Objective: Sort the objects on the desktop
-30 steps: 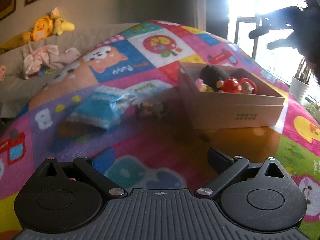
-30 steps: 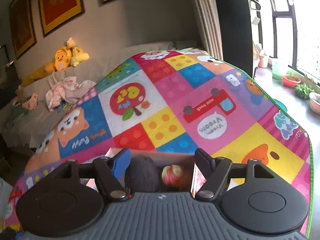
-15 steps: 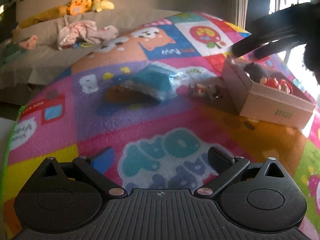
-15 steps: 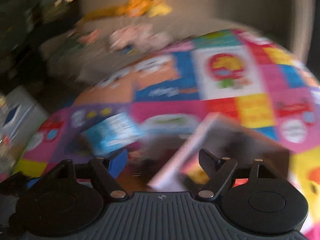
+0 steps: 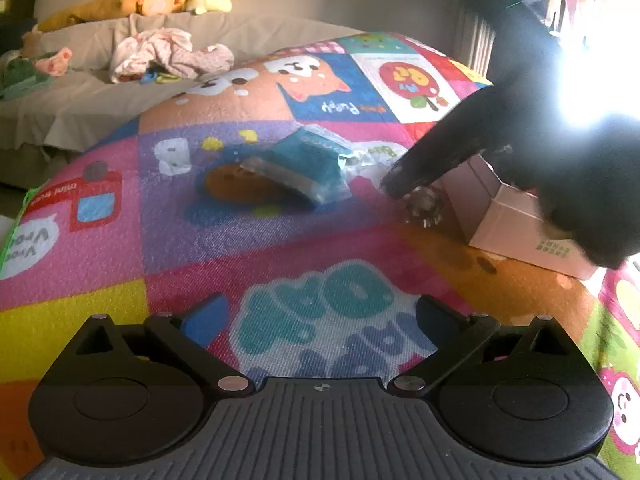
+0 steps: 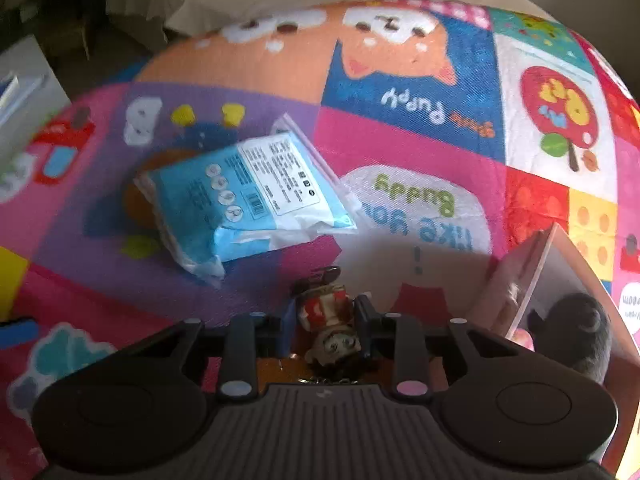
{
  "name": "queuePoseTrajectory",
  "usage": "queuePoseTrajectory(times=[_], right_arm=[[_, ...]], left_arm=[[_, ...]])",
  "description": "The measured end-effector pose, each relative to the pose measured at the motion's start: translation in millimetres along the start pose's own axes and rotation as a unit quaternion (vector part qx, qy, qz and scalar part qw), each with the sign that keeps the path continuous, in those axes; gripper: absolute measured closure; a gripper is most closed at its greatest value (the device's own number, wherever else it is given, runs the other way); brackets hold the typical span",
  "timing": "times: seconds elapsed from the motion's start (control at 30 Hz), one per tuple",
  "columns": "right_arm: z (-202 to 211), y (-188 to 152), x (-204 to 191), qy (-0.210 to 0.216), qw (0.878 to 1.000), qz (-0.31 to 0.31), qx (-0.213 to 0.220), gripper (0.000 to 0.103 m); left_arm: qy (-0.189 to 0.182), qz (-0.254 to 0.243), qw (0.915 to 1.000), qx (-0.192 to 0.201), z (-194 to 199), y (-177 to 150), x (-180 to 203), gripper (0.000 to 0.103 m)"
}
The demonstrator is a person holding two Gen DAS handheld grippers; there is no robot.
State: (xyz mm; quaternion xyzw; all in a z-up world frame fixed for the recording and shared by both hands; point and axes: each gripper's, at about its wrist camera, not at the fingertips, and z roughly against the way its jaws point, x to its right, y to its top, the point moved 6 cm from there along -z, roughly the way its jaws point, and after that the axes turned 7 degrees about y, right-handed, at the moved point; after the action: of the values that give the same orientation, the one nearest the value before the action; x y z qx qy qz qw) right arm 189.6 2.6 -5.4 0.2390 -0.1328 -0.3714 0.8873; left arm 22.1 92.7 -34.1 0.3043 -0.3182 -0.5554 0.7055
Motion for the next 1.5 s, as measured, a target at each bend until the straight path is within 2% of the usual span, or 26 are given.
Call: queuePoseTrajectory(times=[0.17, 0.23, 0.33, 0.47, 0.57, 0.63, 0.7, 0.77, 0.87, 0.97, 1.1, 1.2, 1.27, 1.3, 1.33, 1.43, 1.5], right_arm=[[80, -36, 2, 0.049, 0.997, -0.033, 0.051, 0.074], [112, -61, 7, 0.051, 0.995, -0.044, 0.067, 0.077], [143, -103, 20, 0.043, 0.994, -0.069, 0.069, 0.077], [153, -159, 38, -0.003, 0.995, -0.086, 0.050, 0.077], [149, -194, 43, -0.012, 0.994, -0.099, 0.049, 0.075], [145, -210, 45, -0.015, 0.991, -0.116, 0.065, 0.057], [140, -225, 46, -0.020, 0.986, -0.140, 0.085, 0.031], [133, -238, 46, -0.031, 0.983, -0.154, 0.098, 0.020], [121, -252, 39, -0.044, 0.981, -0.158, 0.106, 0.015], [113, -260, 36, -0.057, 0.975, -0.174, 0.129, 0.002], [112, -262, 42, -0.051, 0.970, -0.194, 0.140, 0.000], [113, -263, 46, -0.041, 0.966, -0.206, 0.149, 0.000], [113, -263, 46, -0.040, 0.966, -0.207, 0.150, 0.000], [114, -263, 46, -0.038, 0.966, -0.208, 0.151, 0.000], [114, -263, 47, -0.035, 0.965, -0.210, 0.153, 0.000], [114, -263, 48, -0.032, 0.964, -0.213, 0.155, 0.000], [114, -263, 47, -0.033, 0.965, -0.211, 0.154, 0.000]], left_arm=[[-0.002, 0.004, 1.0000, 0.001, 0, 0, 0, 0.001], [0.001, 0.001, 1.0000, 0.001, 0, 0, 1, 0.001], [0.006, -0.004, 1.0000, 0.002, 0, -1, 1, 0.001], [0.017, -0.019, 0.9997, -0.004, -2, -1, 4, 0.001], [0.032, -0.040, 0.9986, -0.009, -4, -2, 9, 0.000], [0.038, -0.053, 0.9978, -0.013, -5, -2, 12, 0.000], [0.034, -0.061, 0.9975, -0.012, -6, 0, 15, 0.000], [0.024, -0.070, 0.9972, 0.005, -5, 5, 19, 0.000], [0.041, -0.111, 0.9914, 0.055, -10, 25, 29, 0.000], [0.066, -0.147, 0.9838, 0.079, -32, 52, 36, 0.000], [0.102, -0.170, 0.9781, 0.063, -80, 85, 40, 0.000], [0.112, -0.164, 0.9793, 0.038, -109, 95, 39, 0.001], [0.116, -0.154, 0.9808, 0.028, -117, 98, 37, 0.012], [0.117, -0.154, 0.9808, 0.022, -119, 98, 37, 0.028], [0.117, -0.155, 0.9808, 0.019, -118, 97, 37, 0.035], [0.120, -0.162, 0.9791, 0.025, -104, 92, 40, 0.039], [0.109, -0.167, 0.9793, 0.035, -86, 85, 45, 0.041]])
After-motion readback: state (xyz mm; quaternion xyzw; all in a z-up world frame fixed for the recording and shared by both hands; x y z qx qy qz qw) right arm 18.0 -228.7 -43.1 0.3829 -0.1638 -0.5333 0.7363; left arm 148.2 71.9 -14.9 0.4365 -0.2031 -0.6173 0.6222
